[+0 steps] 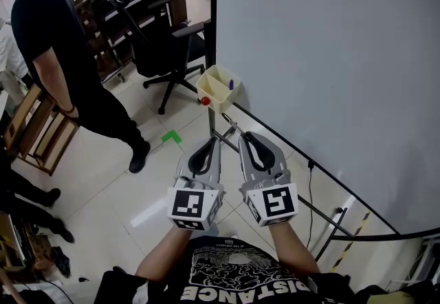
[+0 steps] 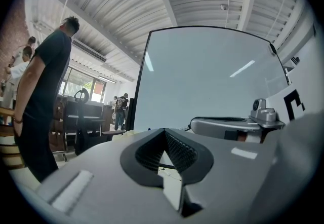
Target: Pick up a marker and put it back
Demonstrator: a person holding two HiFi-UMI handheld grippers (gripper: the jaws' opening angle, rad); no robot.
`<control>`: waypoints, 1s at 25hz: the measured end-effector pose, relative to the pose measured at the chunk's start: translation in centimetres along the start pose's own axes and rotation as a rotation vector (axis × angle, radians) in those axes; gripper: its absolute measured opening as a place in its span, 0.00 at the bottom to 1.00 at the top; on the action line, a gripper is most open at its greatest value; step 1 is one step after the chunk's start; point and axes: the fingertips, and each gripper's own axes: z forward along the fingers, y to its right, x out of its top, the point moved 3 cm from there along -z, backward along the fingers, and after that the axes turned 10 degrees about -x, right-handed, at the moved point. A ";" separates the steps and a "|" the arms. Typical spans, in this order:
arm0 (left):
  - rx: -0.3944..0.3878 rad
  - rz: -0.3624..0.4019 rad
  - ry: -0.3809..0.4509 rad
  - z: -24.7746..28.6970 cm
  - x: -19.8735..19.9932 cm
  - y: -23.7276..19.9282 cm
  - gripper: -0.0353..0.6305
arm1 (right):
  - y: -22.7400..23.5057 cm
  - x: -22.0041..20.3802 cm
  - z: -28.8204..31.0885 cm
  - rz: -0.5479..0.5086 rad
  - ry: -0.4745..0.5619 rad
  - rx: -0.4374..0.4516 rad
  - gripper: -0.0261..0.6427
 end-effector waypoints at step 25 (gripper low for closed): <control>-0.030 -0.037 -0.021 3.1 -1.2 -3.7 0.06 | 0.9 -1.8 5.0 -0.012 -0.031 -0.021 0.09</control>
